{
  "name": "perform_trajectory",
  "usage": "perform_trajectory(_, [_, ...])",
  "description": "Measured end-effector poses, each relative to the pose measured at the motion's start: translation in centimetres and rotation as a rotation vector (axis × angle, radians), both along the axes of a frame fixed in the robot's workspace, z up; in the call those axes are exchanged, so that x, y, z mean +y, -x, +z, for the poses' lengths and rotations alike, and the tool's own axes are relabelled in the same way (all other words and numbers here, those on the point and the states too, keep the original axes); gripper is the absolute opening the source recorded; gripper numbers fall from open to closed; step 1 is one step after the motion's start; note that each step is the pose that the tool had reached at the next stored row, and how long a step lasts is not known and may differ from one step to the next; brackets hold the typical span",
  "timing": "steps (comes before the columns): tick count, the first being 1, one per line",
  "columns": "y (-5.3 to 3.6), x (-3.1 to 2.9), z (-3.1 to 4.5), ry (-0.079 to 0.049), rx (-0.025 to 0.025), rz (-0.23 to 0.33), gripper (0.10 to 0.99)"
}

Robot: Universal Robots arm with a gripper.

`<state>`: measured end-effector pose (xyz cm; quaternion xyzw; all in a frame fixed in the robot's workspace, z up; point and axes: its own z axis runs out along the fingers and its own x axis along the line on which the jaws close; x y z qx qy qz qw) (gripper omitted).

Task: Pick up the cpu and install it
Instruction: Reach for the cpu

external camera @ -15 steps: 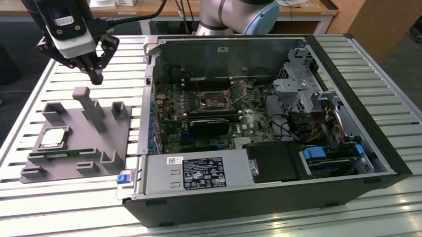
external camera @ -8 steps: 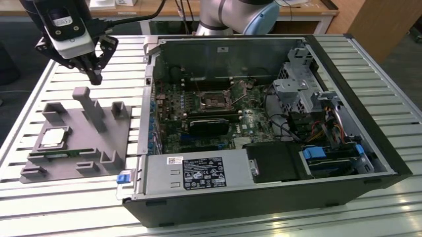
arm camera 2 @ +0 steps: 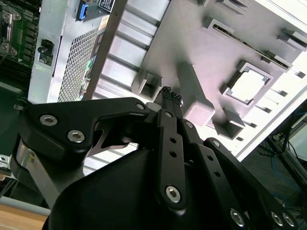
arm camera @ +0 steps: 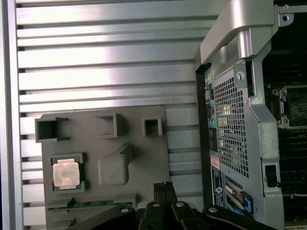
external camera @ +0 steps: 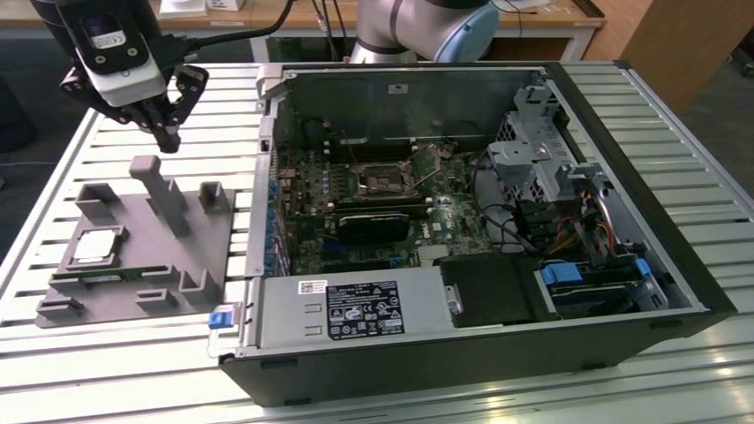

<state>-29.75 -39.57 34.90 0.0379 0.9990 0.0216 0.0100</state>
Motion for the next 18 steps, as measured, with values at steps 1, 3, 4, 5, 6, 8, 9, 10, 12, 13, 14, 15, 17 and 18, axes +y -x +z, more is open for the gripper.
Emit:
perform_trajectory(1, [0.04,0.00,-0.01,0.000,0.0000,0.000,0.114])
perform_trajectory(3, [0.11,0.00,-0.03,0.000,0.0001,0.000,0.114])
perform_trajectory(4, [0.14,0.00,-0.05,0.000,0.0000,0.000,0.114])
perform_trajectory(5, [0.17,0.00,-0.06,0.000,0.0000,0.000,0.114])
perform_trajectory(6, [0.20,0.00,-0.06,0.000,0.0001,0.000,0.114])
perform_trajectory(8, [0.26,0.00,-0.09,0.000,0.0001,0.000,0.114])
perform_trajectory(9, [0.29,0.00,-0.10,0.000,0.0001,0.000,0.114])
perform_trajectory(10, [0.32,0.00,-0.11,0.000,0.0001,0.000,0.114])
perform_trajectory(12, [0.38,0.00,-0.13,0.000,0.0001,0.000,0.114])
perform_trajectory(13, [0.40,0.00,-0.14,0.000,0.0001,0.000,0.114])
perform_trajectory(14, [0.43,0.00,-0.15,0.000,0.0002,0.000,0.114])
perform_trajectory(15, [0.46,0.00,-0.16,0.000,0.0002,0.000,0.114])
perform_trajectory(17, [0.51,0.00,-0.19,0.000,0.0002,0.000,0.114])
perform_trajectory(18, [0.54,0.00,-0.20,0.000,0.0002,0.000,0.114])
